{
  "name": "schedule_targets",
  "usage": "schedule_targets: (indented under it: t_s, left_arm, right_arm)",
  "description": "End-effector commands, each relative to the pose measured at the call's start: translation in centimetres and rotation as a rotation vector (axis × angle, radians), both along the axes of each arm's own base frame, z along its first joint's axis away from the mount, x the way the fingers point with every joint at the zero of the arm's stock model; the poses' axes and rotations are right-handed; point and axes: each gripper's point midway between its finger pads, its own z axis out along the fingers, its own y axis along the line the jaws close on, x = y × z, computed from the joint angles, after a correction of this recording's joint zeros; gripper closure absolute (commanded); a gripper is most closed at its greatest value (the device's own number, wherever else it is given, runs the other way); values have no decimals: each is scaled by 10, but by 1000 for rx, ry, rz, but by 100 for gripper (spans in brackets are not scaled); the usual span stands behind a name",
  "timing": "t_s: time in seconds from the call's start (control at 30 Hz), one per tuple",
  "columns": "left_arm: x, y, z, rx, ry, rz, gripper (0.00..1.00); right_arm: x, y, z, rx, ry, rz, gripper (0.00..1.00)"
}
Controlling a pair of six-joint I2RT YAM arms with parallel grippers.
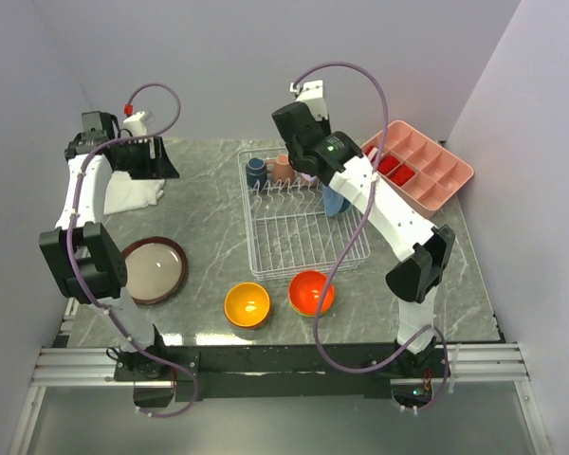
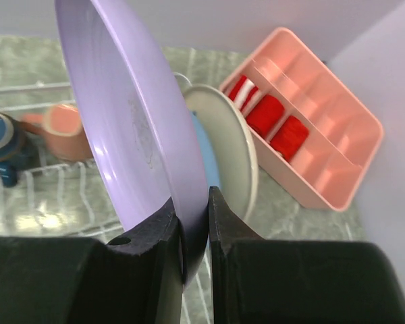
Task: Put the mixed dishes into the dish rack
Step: Insert the plate into the dish rack.
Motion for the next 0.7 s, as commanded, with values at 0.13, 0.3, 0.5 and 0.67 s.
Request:
schedule_targets:
  t_s: [0.13, 0.3, 0.5, 0.67]
  left_arm:
    - [0, 2, 2, 11, -30, -3, 31]
    - [-4, 3, -4, 23, -15, -5, 31]
    - [-6, 2, -10, 16, 4, -14, 31]
    - [-6, 3, -13, 27, 10, -17, 31]
  right_arm:
    - [-4, -29, -21, -80, 47, -82, 100]
    - [-2, -25, -39, -112, 95, -68, 100]
    - [1, -24, -70, -134, 182, -51, 100]
    - [-2, -22, -92, -148, 240, -37, 100]
